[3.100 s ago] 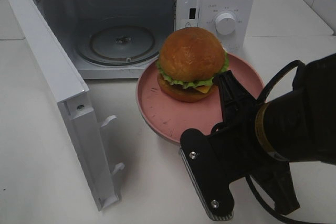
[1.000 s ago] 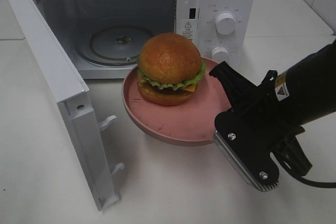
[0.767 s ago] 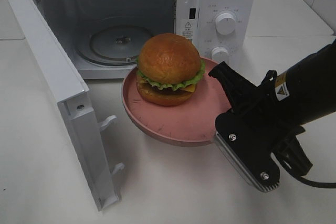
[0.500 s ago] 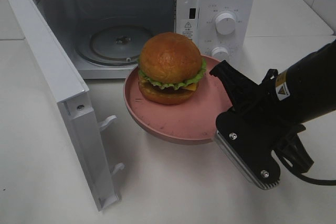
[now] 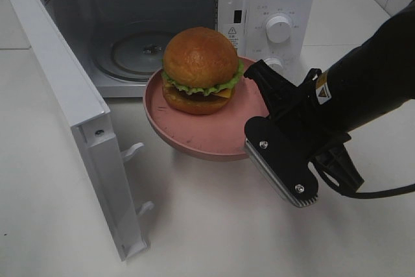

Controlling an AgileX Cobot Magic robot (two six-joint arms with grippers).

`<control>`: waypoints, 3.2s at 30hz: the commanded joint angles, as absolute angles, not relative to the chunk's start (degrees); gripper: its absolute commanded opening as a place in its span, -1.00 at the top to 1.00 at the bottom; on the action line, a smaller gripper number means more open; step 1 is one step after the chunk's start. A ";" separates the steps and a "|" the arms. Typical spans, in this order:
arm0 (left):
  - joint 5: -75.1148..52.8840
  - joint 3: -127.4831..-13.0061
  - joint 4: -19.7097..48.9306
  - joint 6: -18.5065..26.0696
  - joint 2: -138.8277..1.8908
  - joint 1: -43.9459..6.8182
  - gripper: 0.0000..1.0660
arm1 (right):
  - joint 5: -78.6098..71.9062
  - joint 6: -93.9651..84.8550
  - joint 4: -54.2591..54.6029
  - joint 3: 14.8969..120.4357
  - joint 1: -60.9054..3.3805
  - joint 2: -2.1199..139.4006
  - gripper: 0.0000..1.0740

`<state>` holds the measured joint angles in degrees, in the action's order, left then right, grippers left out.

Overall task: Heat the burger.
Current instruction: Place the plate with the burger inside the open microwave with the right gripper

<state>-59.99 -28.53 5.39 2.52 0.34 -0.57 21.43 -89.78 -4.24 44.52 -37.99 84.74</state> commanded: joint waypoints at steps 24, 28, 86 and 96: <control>-59.01 -28.25 5.84 2.52 1.72 -0.86 -0.81 | 19.65 -89.27 -4.30 55.18 -37.99 93.91 1.00; -59.01 -28.25 5.84 2.52 1.72 -0.86 -0.81 | 20.63 -89.27 -4.35 56.72 -37.99 95.17 1.00; -59.01 -28.25 5.84 2.52 1.72 -0.86 -0.81 | 29.45 -77.86 -8.59 90.01 -37.99 119.46 1.00; -59.01 -28.25 5.84 2.52 1.72 -0.86 -0.81 | 32.20 -76.55 -9.68 99.52 -37.99 125.42 0.99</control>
<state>-59.99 -28.53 5.39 2.52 0.34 -0.57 34.32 -76.72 -8.31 96.49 -38.22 125.08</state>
